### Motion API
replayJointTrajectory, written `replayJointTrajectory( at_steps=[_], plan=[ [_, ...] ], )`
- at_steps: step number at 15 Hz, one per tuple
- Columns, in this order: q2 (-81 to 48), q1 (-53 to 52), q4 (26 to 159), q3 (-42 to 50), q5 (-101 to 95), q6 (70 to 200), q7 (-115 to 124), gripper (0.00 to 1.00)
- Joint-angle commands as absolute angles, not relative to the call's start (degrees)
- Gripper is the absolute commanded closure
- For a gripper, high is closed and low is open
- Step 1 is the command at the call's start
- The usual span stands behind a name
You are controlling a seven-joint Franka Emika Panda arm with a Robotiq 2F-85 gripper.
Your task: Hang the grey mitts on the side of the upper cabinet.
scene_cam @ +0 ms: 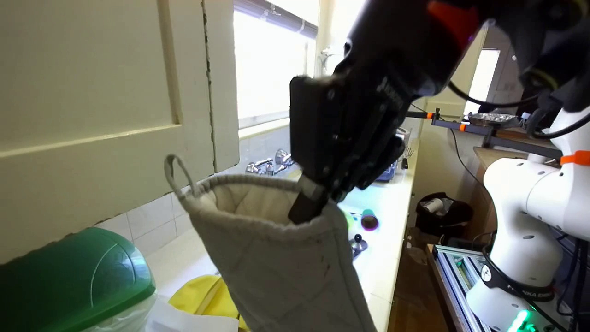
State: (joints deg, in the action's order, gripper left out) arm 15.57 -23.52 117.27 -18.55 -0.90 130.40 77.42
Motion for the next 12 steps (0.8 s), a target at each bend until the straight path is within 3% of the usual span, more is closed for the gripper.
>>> replayJointTrajectory(
  at_steps=[1,12],
  plan=[
    [22.6,-21.3,118.0,-19.9,3.0,128.7,75.6,0.98],
    [33.7,-17.9,111.5,-16.8,8.0,110.1,63.0,0.98]
  ],
)
